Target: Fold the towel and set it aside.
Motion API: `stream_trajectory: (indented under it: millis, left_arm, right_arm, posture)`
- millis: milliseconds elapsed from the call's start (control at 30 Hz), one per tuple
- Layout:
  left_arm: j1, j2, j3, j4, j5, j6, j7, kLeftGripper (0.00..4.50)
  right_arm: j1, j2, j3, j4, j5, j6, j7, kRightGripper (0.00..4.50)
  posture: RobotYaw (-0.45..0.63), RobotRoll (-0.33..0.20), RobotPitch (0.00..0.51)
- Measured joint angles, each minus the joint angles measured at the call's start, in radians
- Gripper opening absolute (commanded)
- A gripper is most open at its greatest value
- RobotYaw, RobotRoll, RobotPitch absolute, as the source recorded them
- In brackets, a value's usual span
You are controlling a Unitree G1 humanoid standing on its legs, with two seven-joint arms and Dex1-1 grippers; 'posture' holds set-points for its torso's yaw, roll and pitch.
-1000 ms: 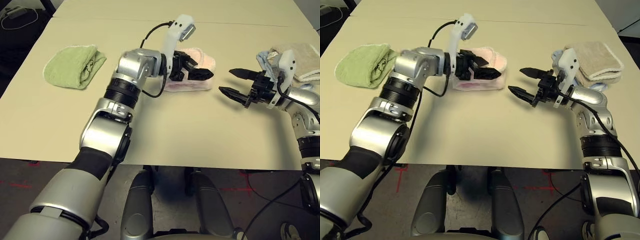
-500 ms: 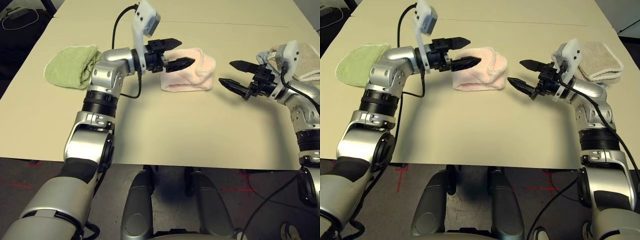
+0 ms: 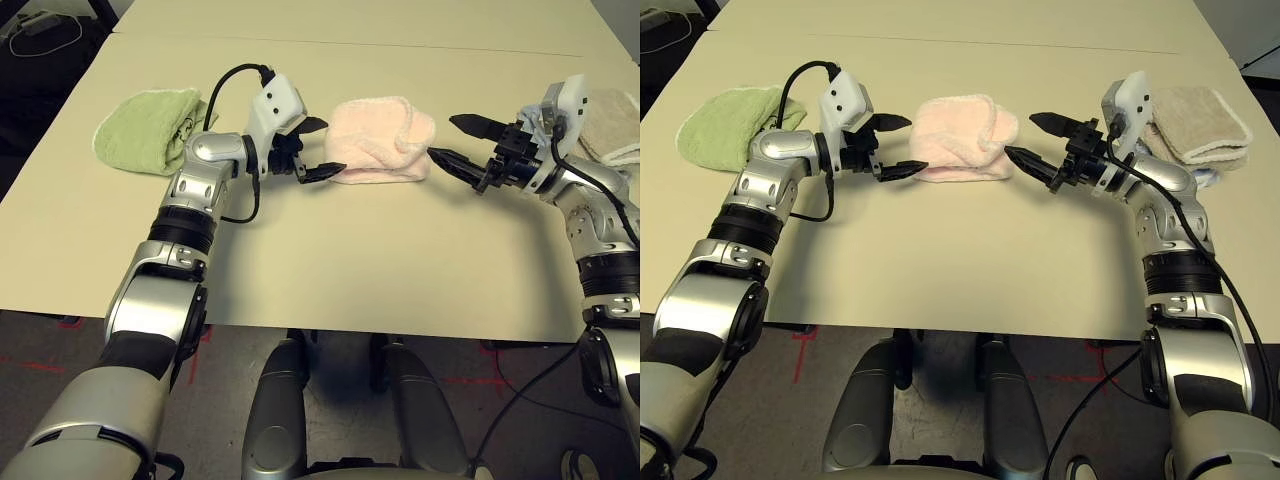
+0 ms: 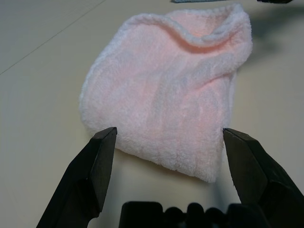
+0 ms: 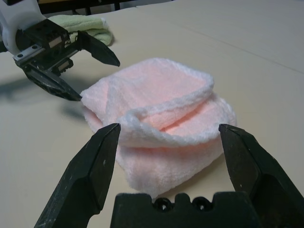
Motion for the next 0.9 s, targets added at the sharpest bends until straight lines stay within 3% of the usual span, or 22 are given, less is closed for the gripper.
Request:
stream_trajectory:
  millis: [200,500,600,800,900]
  left_arm:
    - [0.013,-0.005,0.026,-0.015,-0.021,0.011,0.0,4.5]
    - [0.024,-0.003,0.033,-0.042,-0.021,0.031,0.002,4.5]
    - [0.024,-0.002,0.033,-0.041,-0.021,0.032,0.008,4.5]
    - [0.022,-0.002,0.042,-0.036,-0.021,0.047,0.025,4.5]
    - [0.007,-0.002,0.052,-0.016,-0.022,0.049,0.029,3.58]
  right_arm:
    - [-0.003,0.004,0.0,0.001,-0.001,-0.002,0.03,4.39]
    - [-0.003,0.005,0.0,0.001,-0.001,-0.002,0.049,1.25]
    - [-0.003,0.005,0.0,0.001,-0.001,-0.002,0.056,0.02]
    - [-0.003,0.005,0.0,0.001,-0.001,0.0,0.061,0.02]
    - [-0.003,0.005,0.0,0.001,-0.001,0.0,0.061,0.0]
  posture:
    - [0.09,0.0,0.24]
    - [0.09,0.0,0.236]
    - [0.09,0.0,0.236]
    - [0.09,0.0,0.233]
    - [0.09,0.0,0.232]
